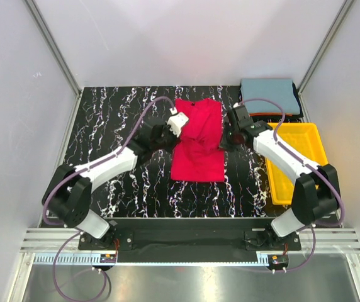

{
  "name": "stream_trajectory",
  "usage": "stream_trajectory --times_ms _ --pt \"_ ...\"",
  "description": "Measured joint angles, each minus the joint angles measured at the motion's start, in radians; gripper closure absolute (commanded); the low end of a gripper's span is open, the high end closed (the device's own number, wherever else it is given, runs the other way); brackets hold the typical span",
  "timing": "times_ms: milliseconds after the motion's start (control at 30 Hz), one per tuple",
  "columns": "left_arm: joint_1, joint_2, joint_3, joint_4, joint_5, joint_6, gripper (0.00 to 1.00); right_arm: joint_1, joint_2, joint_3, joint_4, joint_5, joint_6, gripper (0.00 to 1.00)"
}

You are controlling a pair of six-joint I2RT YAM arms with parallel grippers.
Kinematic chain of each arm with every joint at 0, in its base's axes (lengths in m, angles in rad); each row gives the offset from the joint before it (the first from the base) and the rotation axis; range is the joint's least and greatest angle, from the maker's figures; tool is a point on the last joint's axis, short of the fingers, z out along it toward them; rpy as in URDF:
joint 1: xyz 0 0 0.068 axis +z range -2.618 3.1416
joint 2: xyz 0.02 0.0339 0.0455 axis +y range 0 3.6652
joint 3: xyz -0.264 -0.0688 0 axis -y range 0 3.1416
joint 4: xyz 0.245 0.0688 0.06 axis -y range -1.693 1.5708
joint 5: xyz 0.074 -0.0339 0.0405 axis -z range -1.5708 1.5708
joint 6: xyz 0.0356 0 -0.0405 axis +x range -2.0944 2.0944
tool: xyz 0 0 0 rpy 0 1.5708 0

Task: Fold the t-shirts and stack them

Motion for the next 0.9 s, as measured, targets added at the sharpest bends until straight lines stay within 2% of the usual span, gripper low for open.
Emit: stream_trajectory --times_ms 367,667,900 --pt "0.075 0.243 0.237 -0.094 0.022 0.002 1.00 -0.106 0.239 0.203 -0.008 -0.034 -0.098 1.00" --pt "0.090 0.373 0.330 -0.148 0.013 -0.002 1.00 -0.126 0.383 0.272 -0.010 -0.074 -0.135 1.00" --pt "0.097 0.394 0.344 -0.175 -0.031 -0.010 1.00 -0.127 0.435 0.330 -0.008 -0.088 -0.146 1.00"
